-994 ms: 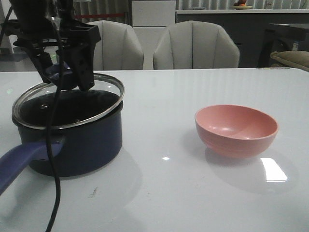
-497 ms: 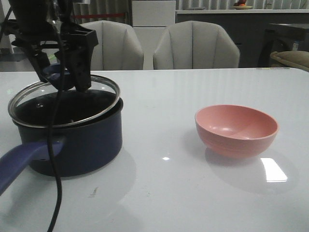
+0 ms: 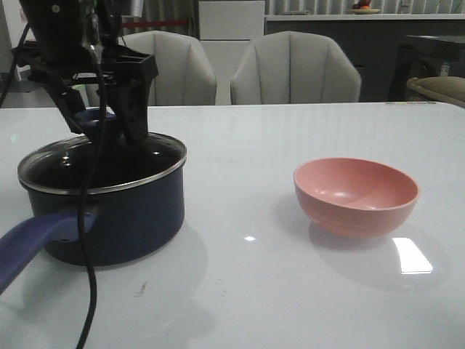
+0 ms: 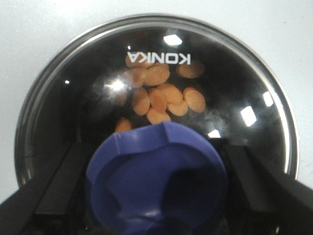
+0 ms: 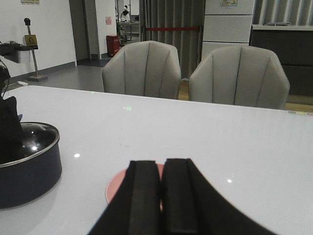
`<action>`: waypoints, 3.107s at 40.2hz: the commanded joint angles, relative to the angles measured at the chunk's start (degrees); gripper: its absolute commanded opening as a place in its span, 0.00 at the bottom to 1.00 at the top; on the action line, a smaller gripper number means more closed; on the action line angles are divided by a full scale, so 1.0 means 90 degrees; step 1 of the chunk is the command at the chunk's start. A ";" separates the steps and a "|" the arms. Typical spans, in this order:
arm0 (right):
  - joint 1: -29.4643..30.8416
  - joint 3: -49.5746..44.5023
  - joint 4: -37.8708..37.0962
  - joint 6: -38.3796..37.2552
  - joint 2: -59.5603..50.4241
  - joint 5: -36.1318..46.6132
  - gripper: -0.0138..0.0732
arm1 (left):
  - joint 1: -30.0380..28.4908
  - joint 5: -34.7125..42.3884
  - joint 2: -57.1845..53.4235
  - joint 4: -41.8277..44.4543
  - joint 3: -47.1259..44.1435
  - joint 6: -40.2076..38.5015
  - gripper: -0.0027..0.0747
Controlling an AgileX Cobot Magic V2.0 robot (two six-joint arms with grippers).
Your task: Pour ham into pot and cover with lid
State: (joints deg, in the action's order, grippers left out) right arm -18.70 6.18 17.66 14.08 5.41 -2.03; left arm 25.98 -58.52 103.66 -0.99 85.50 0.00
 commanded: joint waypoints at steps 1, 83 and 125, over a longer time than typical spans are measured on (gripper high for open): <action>-0.0019 0.0169 0.0022 -0.0006 0.0070 0.0540 0.34 | 0.0024 0.0148 -0.0217 -0.0245 0.0191 -0.0100 0.69; -0.0019 0.0169 0.0022 -0.0006 0.0070 0.0540 0.34 | -0.1553 0.5058 -0.9412 -0.0431 -0.6895 -0.0080 0.79; -0.0019 0.0169 0.0022 -0.0006 0.0070 0.0540 0.34 | -0.1553 0.5950 -1.0312 -0.0318 -0.7697 -0.0080 0.20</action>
State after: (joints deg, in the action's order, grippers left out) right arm -18.70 6.18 17.66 14.08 5.41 -2.03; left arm 12.01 -12.52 10.52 -4.37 16.47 -0.42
